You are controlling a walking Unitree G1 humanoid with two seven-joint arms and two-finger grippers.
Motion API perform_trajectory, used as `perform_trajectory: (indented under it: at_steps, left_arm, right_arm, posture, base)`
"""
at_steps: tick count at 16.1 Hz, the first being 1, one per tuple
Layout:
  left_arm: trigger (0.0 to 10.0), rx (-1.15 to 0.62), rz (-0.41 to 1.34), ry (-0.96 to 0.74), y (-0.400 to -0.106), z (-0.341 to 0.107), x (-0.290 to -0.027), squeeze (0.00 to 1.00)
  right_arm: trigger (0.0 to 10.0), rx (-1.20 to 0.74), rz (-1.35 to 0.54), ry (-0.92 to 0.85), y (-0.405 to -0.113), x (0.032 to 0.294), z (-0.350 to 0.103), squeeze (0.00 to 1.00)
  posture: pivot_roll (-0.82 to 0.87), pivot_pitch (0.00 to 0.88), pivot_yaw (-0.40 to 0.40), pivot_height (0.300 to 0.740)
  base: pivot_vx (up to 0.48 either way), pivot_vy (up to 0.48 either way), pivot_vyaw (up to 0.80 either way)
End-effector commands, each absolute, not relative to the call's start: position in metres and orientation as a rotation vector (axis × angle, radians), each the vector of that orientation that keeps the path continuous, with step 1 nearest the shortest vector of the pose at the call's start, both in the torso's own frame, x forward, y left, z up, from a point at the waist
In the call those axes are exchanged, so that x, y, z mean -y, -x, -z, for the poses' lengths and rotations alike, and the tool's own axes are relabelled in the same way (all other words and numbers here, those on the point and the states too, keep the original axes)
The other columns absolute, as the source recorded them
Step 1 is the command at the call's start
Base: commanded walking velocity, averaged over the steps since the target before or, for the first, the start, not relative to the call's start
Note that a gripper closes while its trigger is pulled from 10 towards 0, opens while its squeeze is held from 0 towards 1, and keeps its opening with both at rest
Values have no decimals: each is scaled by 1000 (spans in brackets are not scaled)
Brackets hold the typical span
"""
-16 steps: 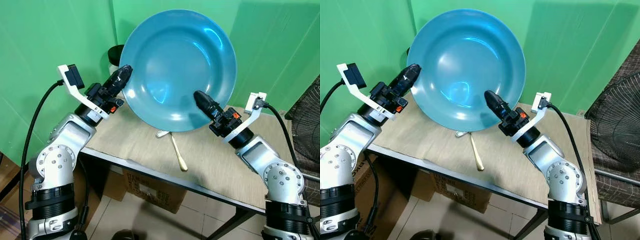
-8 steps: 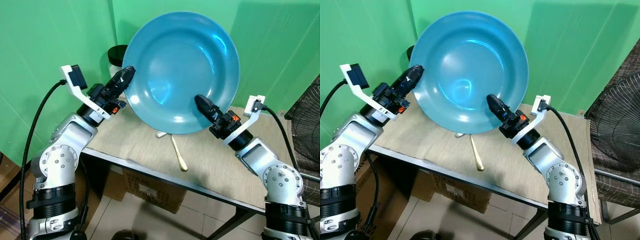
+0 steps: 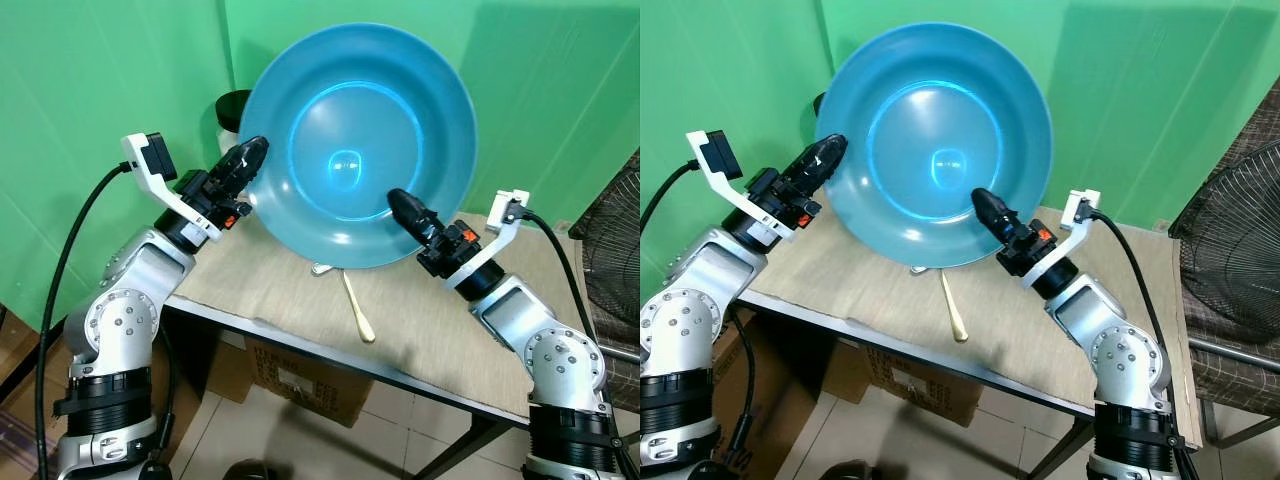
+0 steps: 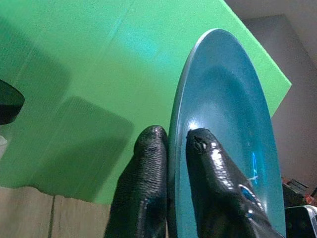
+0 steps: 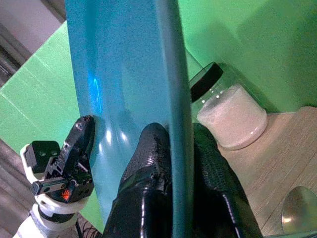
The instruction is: Setting the table
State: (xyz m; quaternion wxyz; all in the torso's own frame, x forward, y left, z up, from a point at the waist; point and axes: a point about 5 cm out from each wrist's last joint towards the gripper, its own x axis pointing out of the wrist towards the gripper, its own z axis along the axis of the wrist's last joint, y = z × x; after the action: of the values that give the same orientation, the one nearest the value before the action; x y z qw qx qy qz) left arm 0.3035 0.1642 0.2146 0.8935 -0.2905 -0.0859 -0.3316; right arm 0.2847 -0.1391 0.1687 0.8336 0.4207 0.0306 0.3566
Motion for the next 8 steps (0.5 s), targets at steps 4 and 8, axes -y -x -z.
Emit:
perform_trajectory:
  at_steps: [4, 8]
  left_arm:
    - [10000, 154, 722, 503, -284, -211, -170, 0]
    - [10000, 105, 692, 436, -273, -204, -173, 0]
  right_arm:
    - [0, 67, -596, -848, -280, 178, -182, 0]
    - [0, 84, -551, -728, -270, 189, -187, 0]
  posture:
    - [58, 0, 28, 740]
    - [52, 0, 32, 740]
  base:
    - [0, 0, 0]
    - [0, 0, 0]
